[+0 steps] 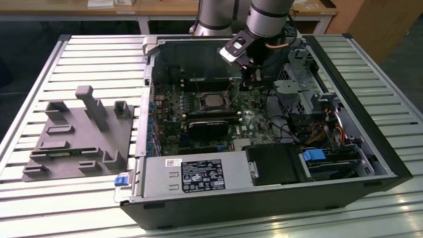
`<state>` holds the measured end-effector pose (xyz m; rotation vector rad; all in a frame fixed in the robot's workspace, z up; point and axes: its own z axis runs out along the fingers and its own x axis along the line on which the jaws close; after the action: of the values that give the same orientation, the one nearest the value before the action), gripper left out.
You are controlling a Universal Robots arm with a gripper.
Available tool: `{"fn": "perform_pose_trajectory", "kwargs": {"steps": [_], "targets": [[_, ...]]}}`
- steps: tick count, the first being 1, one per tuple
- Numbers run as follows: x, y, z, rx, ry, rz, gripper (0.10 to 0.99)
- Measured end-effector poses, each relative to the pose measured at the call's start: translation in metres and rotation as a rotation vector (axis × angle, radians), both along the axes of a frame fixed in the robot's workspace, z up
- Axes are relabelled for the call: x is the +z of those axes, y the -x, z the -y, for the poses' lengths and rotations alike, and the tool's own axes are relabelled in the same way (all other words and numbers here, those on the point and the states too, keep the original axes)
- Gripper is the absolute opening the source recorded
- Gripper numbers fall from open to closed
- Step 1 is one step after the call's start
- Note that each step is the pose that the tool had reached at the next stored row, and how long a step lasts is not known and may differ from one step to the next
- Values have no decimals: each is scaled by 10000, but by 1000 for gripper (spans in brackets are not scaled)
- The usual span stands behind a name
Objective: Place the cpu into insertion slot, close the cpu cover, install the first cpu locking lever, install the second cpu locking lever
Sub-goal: 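Close the cpu cover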
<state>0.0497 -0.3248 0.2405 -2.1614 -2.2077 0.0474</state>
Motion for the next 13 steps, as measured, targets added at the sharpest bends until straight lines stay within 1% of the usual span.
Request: {"fn": "perform_pose_trajectory", "kwargs": {"steps": [3, 5, 9, 13], "targets": [[1, 38, 0, 0, -10, 1, 102], [1, 95, 0, -1, -28, 10, 102], [1, 224, 0, 0, -49, 47, 102], [1, 329, 0, 0, -64, 74, 102]]}}
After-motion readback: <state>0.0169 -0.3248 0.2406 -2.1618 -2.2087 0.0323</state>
